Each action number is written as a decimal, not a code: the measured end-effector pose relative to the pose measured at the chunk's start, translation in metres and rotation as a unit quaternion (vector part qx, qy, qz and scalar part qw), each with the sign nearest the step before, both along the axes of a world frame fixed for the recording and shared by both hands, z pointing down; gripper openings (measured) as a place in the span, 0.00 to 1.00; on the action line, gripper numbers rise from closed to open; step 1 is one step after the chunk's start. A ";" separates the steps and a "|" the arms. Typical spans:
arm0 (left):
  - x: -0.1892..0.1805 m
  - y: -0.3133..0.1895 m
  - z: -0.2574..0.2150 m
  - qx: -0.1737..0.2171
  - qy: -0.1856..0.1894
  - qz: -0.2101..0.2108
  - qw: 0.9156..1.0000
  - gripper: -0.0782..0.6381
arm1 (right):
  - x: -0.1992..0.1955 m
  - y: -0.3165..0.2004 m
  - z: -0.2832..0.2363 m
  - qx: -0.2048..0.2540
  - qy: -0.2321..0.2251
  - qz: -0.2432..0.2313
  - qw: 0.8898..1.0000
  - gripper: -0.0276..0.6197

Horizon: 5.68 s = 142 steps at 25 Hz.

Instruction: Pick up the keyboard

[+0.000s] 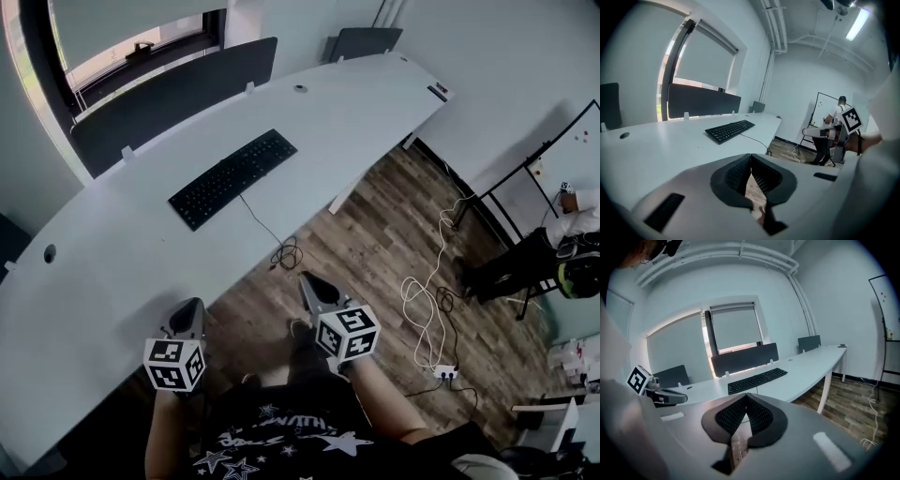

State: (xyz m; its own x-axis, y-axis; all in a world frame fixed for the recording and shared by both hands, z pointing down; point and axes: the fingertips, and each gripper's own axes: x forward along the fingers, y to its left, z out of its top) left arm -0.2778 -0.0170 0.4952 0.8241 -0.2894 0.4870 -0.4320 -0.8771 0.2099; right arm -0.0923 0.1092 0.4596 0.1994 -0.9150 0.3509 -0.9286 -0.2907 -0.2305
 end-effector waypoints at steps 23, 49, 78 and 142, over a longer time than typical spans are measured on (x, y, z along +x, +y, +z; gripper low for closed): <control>0.138 -0.051 -0.007 0.035 -0.052 -0.198 0.978 0.12 | 0.209 -0.097 0.033 -0.027 0.010 -0.158 0.987 0.05; 0.185 -0.184 0.041 -0.001 -0.049 -0.138 0.989 0.12 | 0.212 -0.256 0.070 -0.169 0.213 -0.264 0.925 0.69; 0.215 -0.185 0.044 -0.024 -0.087 -0.315 0.945 0.12 | 0.240 -0.342 0.153 -0.243 0.412 -0.590 0.650 0.89; 0.210 -0.184 0.045 -0.002 -0.098 -0.305 0.947 0.12 | 0.217 -0.352 0.175 -0.345 0.379 -0.697 0.501 0.94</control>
